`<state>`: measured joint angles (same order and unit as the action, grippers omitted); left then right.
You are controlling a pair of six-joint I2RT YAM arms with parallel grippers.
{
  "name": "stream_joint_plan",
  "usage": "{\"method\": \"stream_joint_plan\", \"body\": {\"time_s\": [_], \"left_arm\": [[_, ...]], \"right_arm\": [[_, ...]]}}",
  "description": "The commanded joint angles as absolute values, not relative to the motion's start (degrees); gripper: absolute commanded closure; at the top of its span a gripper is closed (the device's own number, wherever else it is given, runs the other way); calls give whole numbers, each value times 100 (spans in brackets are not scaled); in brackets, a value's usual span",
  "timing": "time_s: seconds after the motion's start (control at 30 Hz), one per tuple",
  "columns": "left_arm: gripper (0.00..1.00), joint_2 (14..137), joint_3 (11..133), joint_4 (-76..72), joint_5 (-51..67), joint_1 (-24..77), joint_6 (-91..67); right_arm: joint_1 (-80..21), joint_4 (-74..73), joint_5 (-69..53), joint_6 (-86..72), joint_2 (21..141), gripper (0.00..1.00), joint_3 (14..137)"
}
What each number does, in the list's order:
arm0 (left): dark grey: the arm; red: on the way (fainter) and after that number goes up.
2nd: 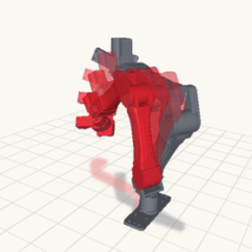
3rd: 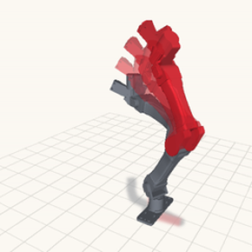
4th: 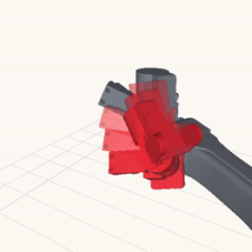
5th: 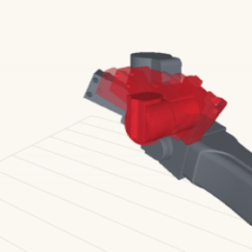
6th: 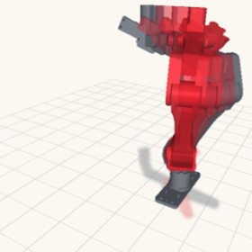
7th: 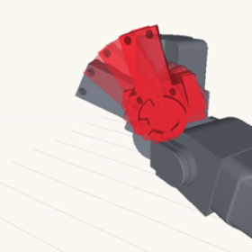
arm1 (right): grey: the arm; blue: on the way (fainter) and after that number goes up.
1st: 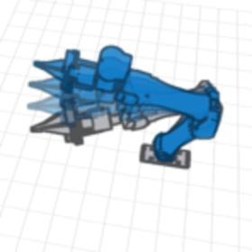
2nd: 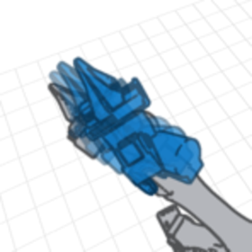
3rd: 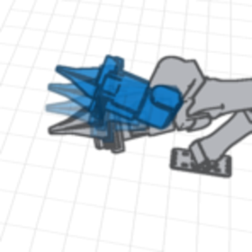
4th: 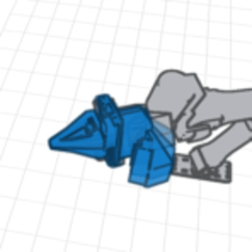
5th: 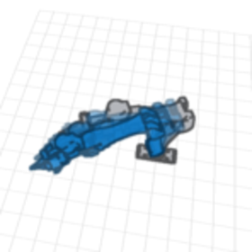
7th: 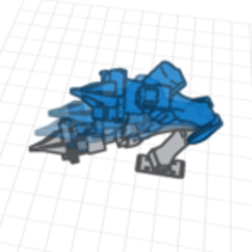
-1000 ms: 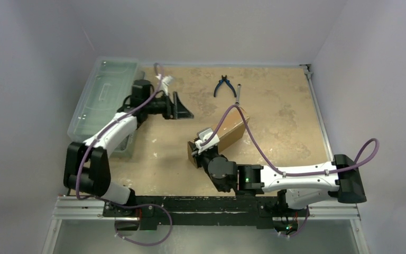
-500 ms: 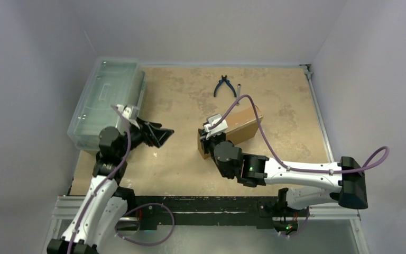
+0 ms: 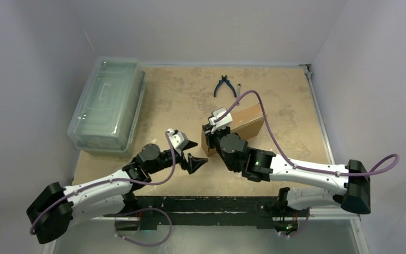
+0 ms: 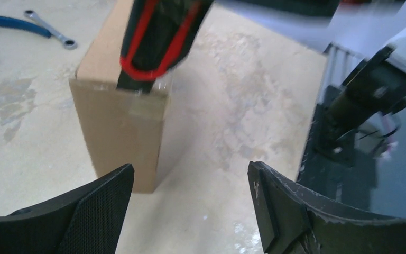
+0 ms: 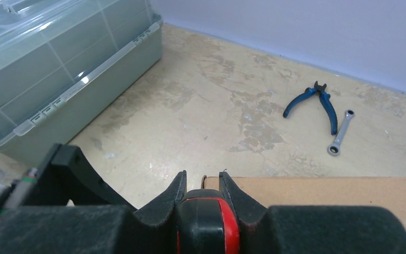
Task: Unpack the express box
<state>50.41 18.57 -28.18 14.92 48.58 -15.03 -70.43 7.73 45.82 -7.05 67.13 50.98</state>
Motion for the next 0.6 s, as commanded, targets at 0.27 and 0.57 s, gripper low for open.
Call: {"method": "stream_joint_plan", "body": {"time_s": [0.27, 0.57], "left_arm": [[18, 6519, 1112, -5807, 430, 5111, 445], [16, 7692, 1392, -6805, 638, 4952, 138]], "right_arm": [[-6896, 557, 4283, -731, 6407, 100, 5116], [-6891, 508, 4234, -748, 6423, 100, 5152]]}}
